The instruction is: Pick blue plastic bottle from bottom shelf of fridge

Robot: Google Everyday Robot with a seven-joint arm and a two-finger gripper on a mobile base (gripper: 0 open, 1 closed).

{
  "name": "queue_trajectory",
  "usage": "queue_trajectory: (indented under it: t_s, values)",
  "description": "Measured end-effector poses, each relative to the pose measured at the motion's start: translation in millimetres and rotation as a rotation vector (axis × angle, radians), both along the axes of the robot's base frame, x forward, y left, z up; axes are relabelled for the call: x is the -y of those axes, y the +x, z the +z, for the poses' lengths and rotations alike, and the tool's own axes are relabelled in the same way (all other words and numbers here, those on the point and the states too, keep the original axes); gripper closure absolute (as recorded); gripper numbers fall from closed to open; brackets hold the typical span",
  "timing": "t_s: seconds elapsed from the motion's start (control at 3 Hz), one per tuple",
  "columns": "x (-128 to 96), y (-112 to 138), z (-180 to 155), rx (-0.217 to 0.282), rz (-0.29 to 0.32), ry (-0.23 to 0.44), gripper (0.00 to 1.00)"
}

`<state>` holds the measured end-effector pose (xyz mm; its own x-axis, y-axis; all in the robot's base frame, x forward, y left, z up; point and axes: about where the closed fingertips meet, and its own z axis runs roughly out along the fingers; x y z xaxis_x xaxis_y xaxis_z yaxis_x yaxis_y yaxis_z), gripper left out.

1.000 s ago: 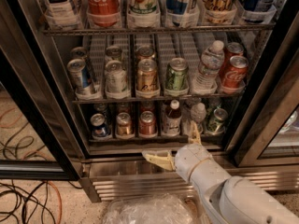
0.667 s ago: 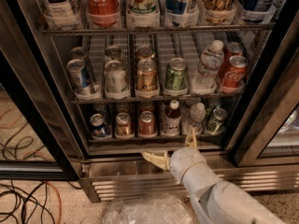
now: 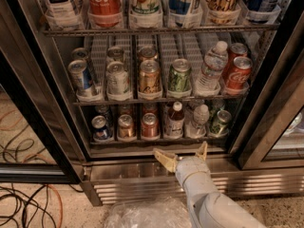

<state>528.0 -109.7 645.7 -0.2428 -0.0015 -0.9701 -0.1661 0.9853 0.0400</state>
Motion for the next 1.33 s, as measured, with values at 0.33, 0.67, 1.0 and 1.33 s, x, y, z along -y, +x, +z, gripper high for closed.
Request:
queue_trajectory:
  t_s: [0.33,0.67,1.0,1.33]
  values:
    - [11,1,-4,-0.012,-0.043,-0.01,0.0]
    - [11,1,-4,-0.012,-0.043,-0.01,0.0]
    - [7,10,-9,0.018,-0.033,-0.001,0.0]
    - [-7,27,-21,0.077,-0.046,0.076,0.0]
